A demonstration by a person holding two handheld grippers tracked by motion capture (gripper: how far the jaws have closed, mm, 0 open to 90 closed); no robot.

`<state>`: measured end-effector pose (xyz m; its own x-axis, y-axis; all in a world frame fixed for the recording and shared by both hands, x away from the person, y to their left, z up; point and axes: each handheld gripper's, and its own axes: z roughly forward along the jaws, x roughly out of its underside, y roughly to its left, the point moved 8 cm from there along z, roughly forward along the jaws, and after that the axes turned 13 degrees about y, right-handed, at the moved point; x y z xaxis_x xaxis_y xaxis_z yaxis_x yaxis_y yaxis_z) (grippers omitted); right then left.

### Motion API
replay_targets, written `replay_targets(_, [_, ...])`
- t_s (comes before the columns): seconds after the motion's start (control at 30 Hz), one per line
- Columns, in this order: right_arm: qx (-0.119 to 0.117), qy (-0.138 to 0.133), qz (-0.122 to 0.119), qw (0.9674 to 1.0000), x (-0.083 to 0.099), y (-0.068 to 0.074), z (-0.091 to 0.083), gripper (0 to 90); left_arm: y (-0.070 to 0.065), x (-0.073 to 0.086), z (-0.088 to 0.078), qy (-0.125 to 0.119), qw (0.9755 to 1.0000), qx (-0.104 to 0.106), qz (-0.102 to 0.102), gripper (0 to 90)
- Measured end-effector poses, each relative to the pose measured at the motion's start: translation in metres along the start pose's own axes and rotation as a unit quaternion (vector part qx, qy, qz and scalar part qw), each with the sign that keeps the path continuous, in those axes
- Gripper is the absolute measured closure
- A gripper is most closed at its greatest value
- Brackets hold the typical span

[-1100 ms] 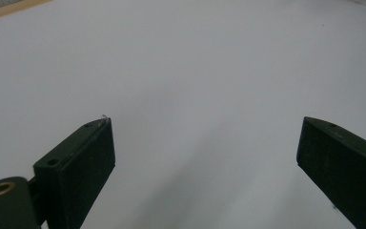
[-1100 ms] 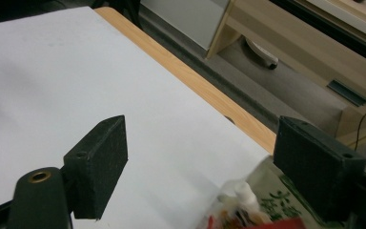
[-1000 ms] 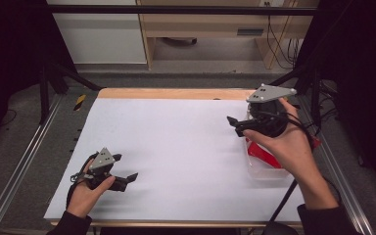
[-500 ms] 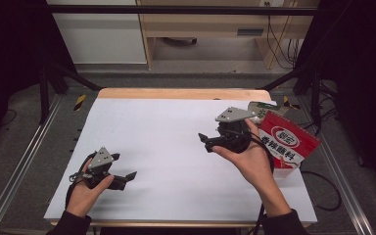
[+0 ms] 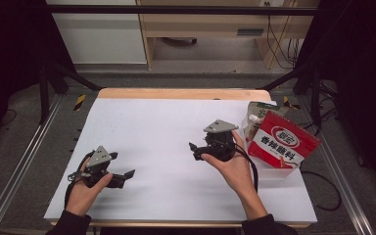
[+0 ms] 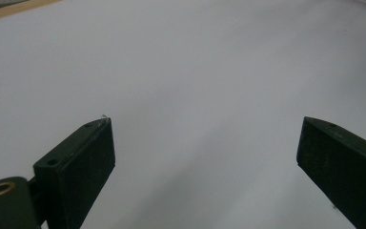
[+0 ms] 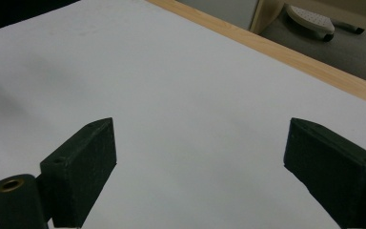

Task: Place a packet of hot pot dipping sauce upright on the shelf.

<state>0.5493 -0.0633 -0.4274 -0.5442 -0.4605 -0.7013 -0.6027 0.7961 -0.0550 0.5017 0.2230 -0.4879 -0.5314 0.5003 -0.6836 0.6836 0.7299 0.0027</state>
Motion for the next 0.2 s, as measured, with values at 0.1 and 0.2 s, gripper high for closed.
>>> replay_targets(0.1, [0.003, 0.000, 0.003, 1.0000, 0.005, 0.004, 0.009, 10.1, 0.001, 0.000, 0.000, 0.000, 1.0000, -0.001, -0.001, 5.6])
replay_targets(0.2, [0.004, -0.003, 0.004, 1.0000, 0.011, 0.008, 0.017, 10.0, 0.002, -0.001, -0.001, -0.004, 1.0000, -0.001, -0.002, 5.5])
